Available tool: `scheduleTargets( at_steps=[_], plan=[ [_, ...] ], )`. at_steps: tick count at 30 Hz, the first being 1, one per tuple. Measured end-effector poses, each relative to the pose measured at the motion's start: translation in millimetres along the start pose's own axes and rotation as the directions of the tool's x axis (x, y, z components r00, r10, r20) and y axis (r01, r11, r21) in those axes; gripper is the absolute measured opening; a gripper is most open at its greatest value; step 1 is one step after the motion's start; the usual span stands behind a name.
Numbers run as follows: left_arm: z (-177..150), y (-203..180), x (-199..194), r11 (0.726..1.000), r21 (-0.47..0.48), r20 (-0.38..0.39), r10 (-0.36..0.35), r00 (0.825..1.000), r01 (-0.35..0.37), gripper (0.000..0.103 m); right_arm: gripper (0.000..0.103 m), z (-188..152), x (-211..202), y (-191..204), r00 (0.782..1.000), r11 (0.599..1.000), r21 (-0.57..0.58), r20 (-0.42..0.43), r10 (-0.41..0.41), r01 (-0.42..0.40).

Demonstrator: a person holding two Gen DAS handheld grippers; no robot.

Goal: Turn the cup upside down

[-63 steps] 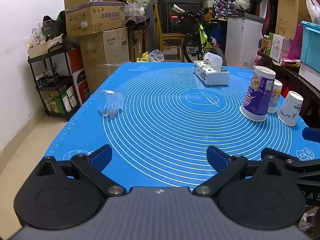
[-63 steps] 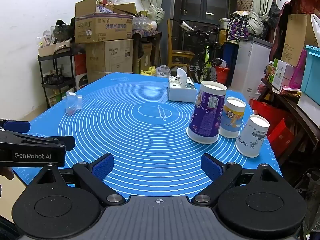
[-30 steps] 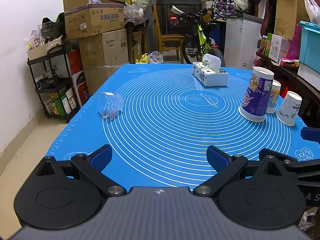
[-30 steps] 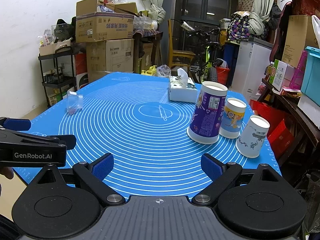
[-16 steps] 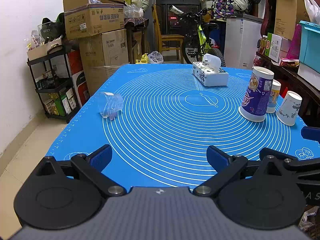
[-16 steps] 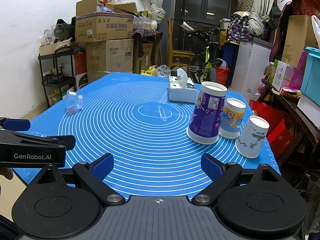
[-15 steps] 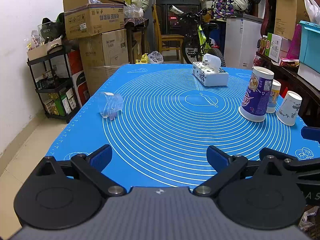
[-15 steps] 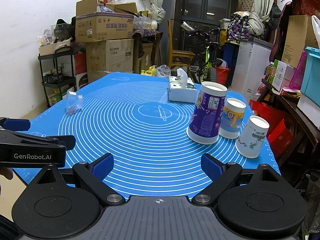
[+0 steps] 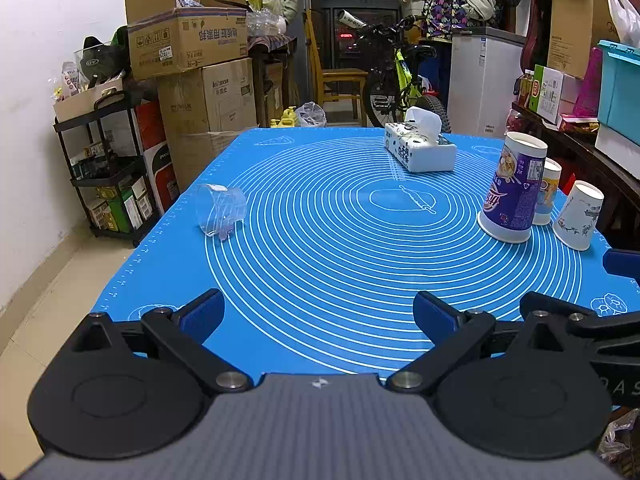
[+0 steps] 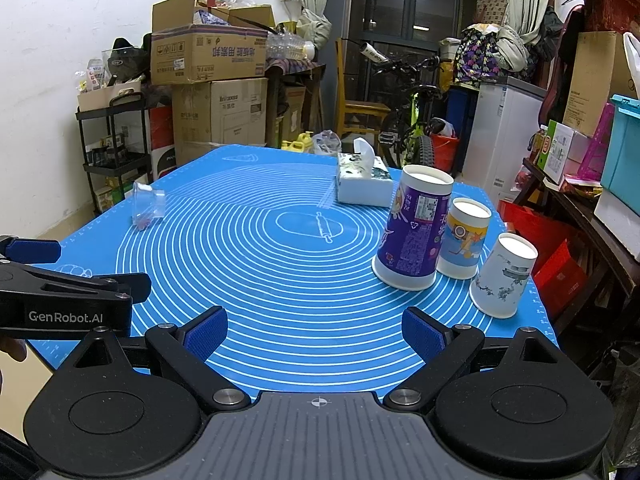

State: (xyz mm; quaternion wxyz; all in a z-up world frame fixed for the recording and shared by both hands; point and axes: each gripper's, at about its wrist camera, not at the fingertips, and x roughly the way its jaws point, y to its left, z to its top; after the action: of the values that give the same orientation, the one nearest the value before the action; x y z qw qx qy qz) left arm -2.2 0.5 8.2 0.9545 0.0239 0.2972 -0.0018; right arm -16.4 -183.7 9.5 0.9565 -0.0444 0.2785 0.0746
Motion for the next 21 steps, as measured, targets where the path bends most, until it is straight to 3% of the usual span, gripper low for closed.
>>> scheduleTargets(
  at_steps=[21],
  plan=[
    [3.8, -5.0, -2.9, 1.0, 0.011, -0.003, 0.003, 1.0, -0.003, 0.1, 0.094, 0.0, 1.0, -2.0, 1.0, 1.0, 0.006, -0.002, 0.003, -0.003]
  ],
)
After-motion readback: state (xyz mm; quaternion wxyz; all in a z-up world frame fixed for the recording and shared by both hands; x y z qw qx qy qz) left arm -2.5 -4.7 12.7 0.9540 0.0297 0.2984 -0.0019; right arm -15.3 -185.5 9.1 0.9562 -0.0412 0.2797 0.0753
